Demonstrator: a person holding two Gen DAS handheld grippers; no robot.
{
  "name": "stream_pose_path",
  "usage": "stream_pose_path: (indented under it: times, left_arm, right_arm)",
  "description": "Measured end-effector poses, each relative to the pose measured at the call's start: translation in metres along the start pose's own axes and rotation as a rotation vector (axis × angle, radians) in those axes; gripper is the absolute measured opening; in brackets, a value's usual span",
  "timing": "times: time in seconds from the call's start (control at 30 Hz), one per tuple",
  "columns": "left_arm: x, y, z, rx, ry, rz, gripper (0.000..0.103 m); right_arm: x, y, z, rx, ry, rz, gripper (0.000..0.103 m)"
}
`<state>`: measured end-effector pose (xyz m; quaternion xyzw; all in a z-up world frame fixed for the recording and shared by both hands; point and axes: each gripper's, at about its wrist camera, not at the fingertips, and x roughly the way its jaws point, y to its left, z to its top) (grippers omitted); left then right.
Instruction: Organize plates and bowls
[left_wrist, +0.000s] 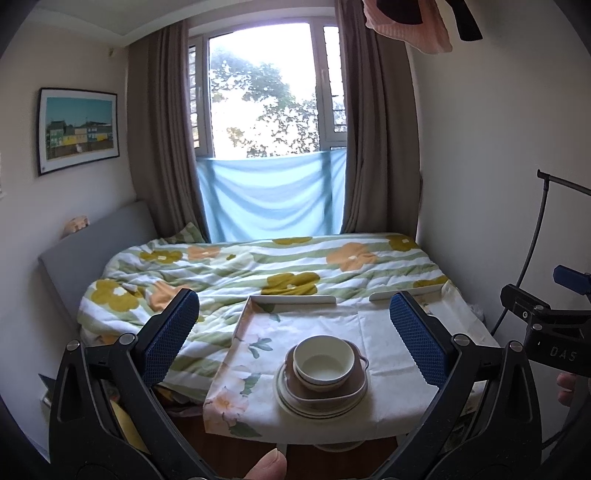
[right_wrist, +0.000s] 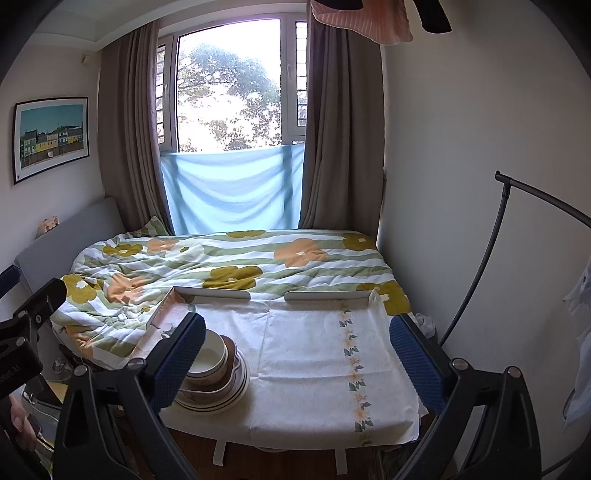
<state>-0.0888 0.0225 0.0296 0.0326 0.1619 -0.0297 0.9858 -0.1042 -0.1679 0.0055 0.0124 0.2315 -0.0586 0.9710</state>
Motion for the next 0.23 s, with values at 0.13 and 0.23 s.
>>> stream_pose_path:
  times: [0.13, 0.23]
  left_arm:
    - [0.0014, 0.0016, -0.0025, 0.002, 0.006, 0.003, 0.103]
    - [0.0009, 0.0013, -0.0036, 0.010, 0.005, 0.009, 0.103]
  right_arm:
    - [-0.0003, 0.0005, -0.0017, 0.001, 0.001, -0.001, 0.099]
    - [-0.0001, 0.0004, -0.0014, 0.001, 0.003, 0.000, 0.099]
